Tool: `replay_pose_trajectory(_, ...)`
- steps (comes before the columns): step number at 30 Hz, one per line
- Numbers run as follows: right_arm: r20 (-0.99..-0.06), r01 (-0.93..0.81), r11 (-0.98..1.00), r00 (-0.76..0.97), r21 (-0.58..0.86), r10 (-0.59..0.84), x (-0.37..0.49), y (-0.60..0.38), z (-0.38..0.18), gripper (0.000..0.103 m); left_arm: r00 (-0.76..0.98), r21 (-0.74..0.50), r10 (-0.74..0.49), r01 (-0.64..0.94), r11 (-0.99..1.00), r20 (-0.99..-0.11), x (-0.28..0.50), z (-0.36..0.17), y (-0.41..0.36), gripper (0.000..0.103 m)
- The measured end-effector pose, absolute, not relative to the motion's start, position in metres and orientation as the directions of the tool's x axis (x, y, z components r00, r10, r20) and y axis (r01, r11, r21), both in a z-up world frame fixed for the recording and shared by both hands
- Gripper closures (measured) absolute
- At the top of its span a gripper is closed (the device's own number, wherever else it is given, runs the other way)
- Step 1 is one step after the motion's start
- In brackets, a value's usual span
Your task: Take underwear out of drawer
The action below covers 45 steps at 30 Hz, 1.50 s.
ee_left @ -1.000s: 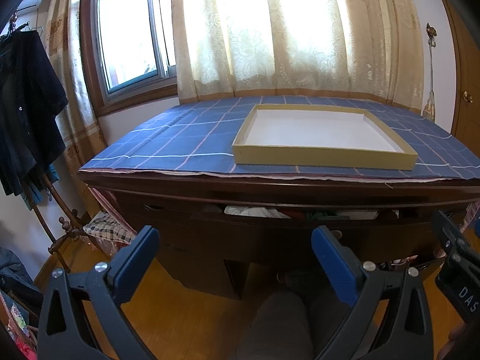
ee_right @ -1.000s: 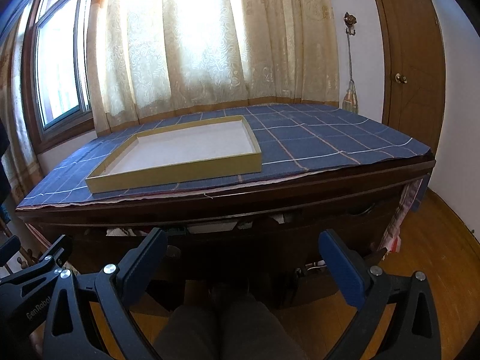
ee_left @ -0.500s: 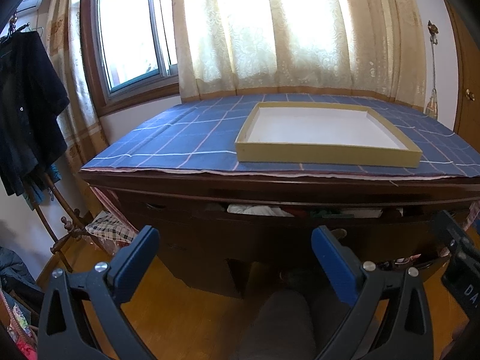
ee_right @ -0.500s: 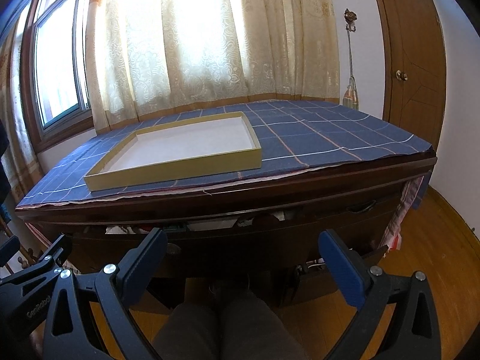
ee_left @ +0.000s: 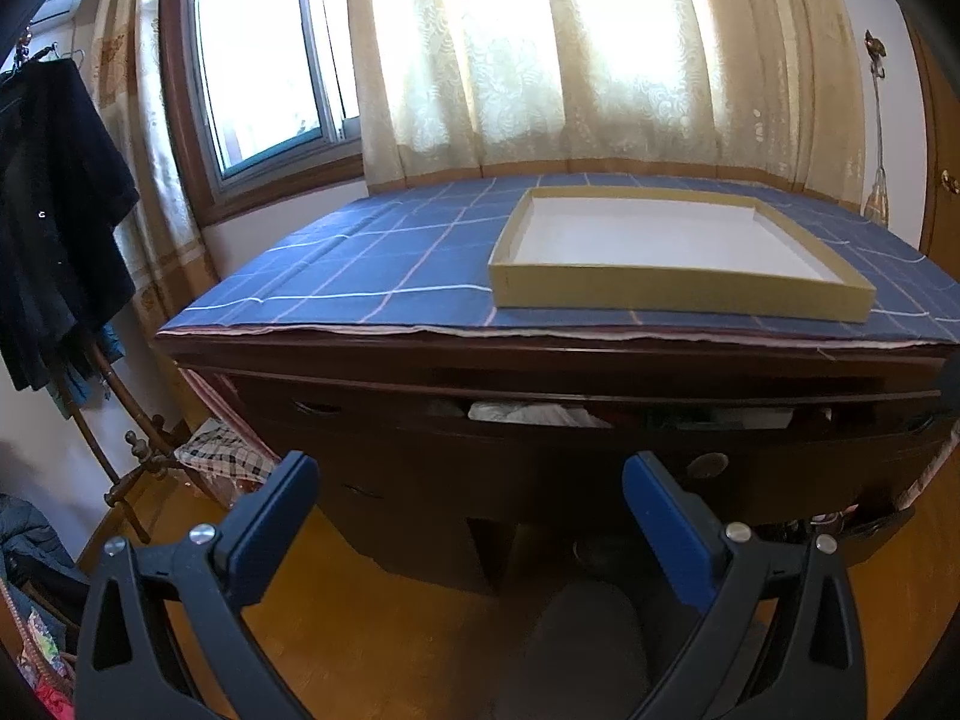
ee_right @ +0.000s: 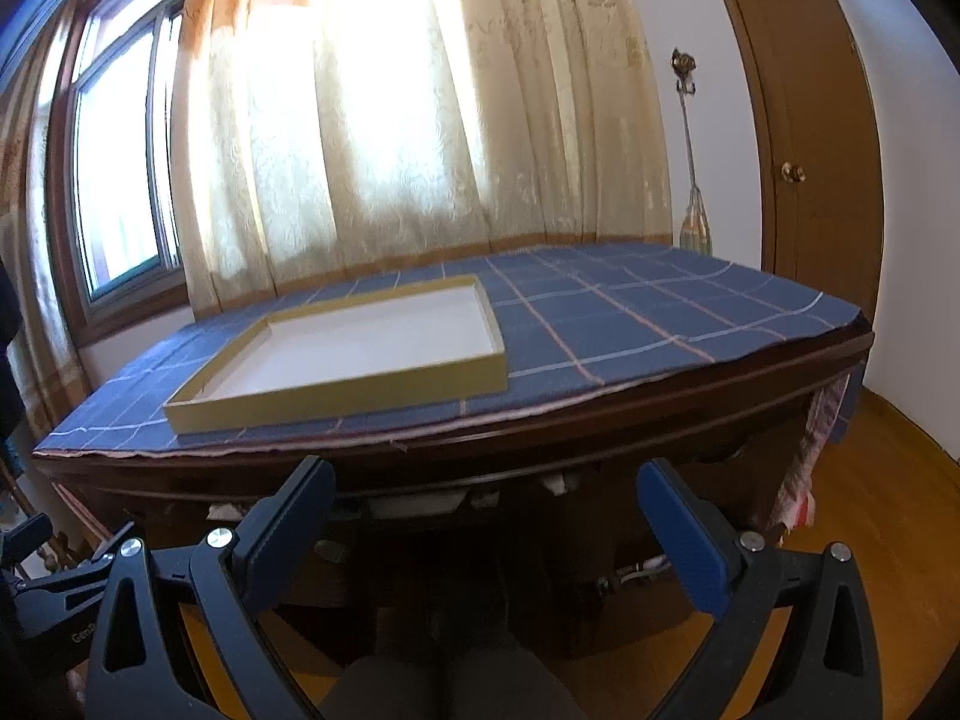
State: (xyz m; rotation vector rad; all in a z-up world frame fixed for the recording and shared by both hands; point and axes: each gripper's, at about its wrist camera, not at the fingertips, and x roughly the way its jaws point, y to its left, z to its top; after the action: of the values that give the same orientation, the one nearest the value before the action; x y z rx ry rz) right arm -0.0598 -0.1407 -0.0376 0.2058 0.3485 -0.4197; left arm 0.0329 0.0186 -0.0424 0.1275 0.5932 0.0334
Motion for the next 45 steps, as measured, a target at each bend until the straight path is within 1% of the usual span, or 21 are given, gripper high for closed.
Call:
replay_pose_trajectory(1, -0.355, 0.431, 0.893, 0.861, 0.127, -0.365, -0.061, -0.142, -0.038, 0.001, 0.833, 0.128, 0.064, 0.008, 0.992, -0.549, 0.034, -0.043, 0.019, 0.0)
replay_pose_trajectory(3, -0.29, 0.434, 0.89, 0.877, 0.141, -0.382, -0.066, -0.147, -0.038, 0.001, 0.853, 0.127, 0.06, 0.008, 0.992, -0.518, 0.034, -0.045, 0.022, 0.0)
replay_pose_trajectory(7, -0.119, 0.489, 0.86, 0.872, 0.145, -0.476, -0.075, -0.152, -0.04, 0.001, 0.885, 0.108, 0.062, -0.013, 0.994, -0.462, 0.042, -0.049, 0.034, 0.0)
replay_pose_trajectory(11, 0.019, 0.504, 0.85, 0.858, 0.155, -0.513, -0.067, -0.156, -0.044, 0.001, 0.898, 0.081, 0.041, -0.007, 0.997, -0.437, 0.055, -0.051, 0.04, 0.001)
replay_pose_trajectory(14, 0.086, 0.518, 0.848, 0.845, 0.116, -0.528, -0.052, -0.153, -0.048, 0.001, 0.922, 0.058, 0.019, 0.003, 0.998, -0.386, 0.063, -0.052, 0.041, 0.002)
replay_pose_trajectory(16, 0.133, 0.527, 0.846, 0.836, 0.08, -0.533, -0.039, -0.149, -0.05, 0.001, 0.948, 0.021, 0.015, -0.009, 1.0, -0.319, 0.066, -0.052, 0.043, 0.002)
replay_pose_trajectory(18, 0.192, 0.534, 0.844, 0.824, 0.052, -0.533, -0.028, -0.143, -0.052, 0.001, 0.963, -0.025, 0.018, -0.026, 0.999, -0.269, 0.071, -0.051, 0.045, 0.002)
replay_pose_trajectory(21, 0.263, 0.532, 0.847, 0.815, 0.013, -0.516, -0.014, -0.131, -0.058, 0.001, 0.971, -0.075, 0.0, -0.019, 0.997, -0.239, 0.085, -0.054, 0.043, 0.002)
replay_pose_trajectory(25, 0.336, 0.529, 0.848, 0.806, -0.035, -0.488, 0.003, -0.116, -0.065, 0.001, 0.987, -0.043, 0.018, -0.025, 0.999, -0.159, 0.095, -0.062, 0.033, 0.002)
replay_pose_trajectory(27, 0.35, 0.53, 0.847, 0.802, -0.047, -0.483, 0.01, -0.112, -0.07, 0.001, 0.995, -0.004, 0.037, -0.037, 0.999, -0.091, 0.094, -0.066, 0.026, 0.002)
replay_pose_trajectory(30, 0.365, 0.528, 0.847, 0.802, -0.062, -0.474, 0.021, -0.109, -0.075, 0.001, 0.999, 0.03, 0.033, -0.032, 0.999, -0.031, 0.097, -0.071, 0.021, 0.001)
replay_pose_trajectory(37, 0.346, 0.53, 0.843, 0.811, -0.094, -0.471, 0.043, -0.107, -0.087, 0.001, 1.0, 0.064, 0.024, -0.023, 0.998, -0.018, 0.116, -0.085, 0.019, 0.0)
replay_pose_trajectory(40, 0.316, 0.541, 0.835, 0.813, -0.098, -0.49, 0.052, -0.109, -0.092, 0.001, 0.999, 0.048, 0.029, -0.028, 0.998, -0.032, 0.123, -0.091, 0.021, 0.0)
replay_pose_trajectory(42, 0.303, 0.556, 0.825, 0.807, -0.098, -0.507, 0.055, -0.11, -0.095, 0.001, 0.999, 0.008, 0.023, -0.023, 1.0, -0.031, 0.124, -0.094, 0.024, 0.0)
replay_pose_trajectory(45, 0.291, 0.572, 0.813, 0.8, -0.105, -0.525, 0.057, -0.111, -0.1, 0.001, 0.999, -0.007, 0.019, -0.019, 1.0, -0.026, 0.125, -0.096, 0.025, 0.0)
